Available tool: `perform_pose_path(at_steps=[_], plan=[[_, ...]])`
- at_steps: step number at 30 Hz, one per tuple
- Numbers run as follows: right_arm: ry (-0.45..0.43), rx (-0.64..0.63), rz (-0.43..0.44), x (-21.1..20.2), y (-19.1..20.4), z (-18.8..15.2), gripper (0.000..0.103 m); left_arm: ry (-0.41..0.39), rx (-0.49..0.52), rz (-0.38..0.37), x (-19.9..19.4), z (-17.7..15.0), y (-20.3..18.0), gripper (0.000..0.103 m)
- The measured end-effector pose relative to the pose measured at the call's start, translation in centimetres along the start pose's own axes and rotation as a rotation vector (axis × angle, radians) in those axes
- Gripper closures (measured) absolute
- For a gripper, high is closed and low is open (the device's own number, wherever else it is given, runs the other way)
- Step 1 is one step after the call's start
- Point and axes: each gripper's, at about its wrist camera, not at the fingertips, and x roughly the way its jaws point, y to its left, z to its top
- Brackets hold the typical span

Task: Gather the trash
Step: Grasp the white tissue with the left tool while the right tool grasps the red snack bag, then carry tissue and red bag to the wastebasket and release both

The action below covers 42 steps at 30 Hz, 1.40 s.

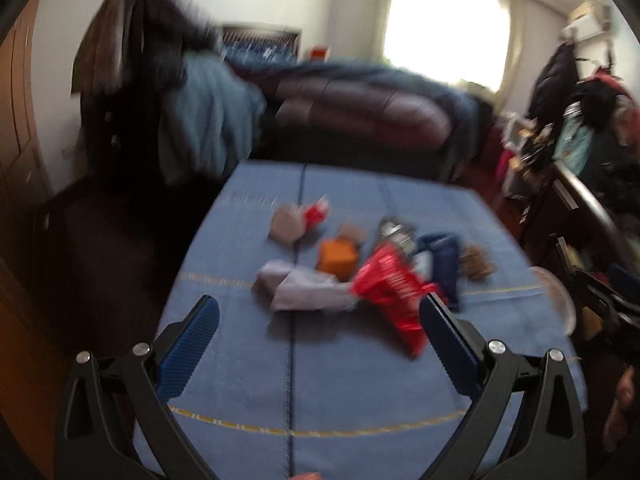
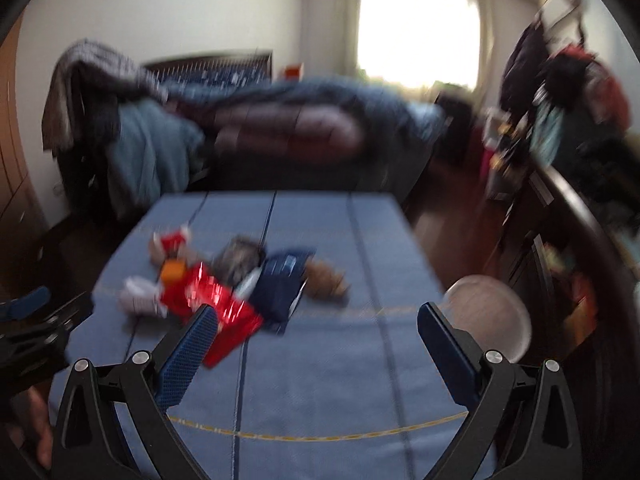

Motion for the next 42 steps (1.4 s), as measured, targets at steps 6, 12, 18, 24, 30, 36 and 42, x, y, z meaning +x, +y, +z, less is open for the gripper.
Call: perform_pose_path(at_steps=[6,12,18,24,30,36,42], plan=[[0.108,-0.011,0.069,5.2,1.0,-0.9,0.004,0.101,-0.061,0.034,8.6,0.0,2.1,0.004],[0.163,-0.022,0.118,8.1,2.0,-1.2,0.004,0.137,-0.097,0.000,13.2,0.5,1.7,0.004],[0.186,-0.044,0.161,9.1,3.1,-1.4,0.004,0.154,-0.140,-0.019,14.7,0.1,1.5,0.012],[0.179,-0.095,0.213,9.6,5.2,-1.3,0.004,0.136,-0.176,-0.066,14.2,-0.1,2.6,0.033],[0.175,-0.155,0.247,11.0,8.3,-1.4,0.004,0.050,-0.178,-0.023,11.3,0.4,3.8,0.037],[0.201,-0.233,0.202,13.7,11.1,-2.2,0.009,-0.006,-0.201,0.008,8.8,1.1,5.8,0.036],[0.228,-0.213,0.206,14.4,11.1,-2.7,0.050,-0.010,-0.195,0.008,8.0,1.1,6.7,0.036]])
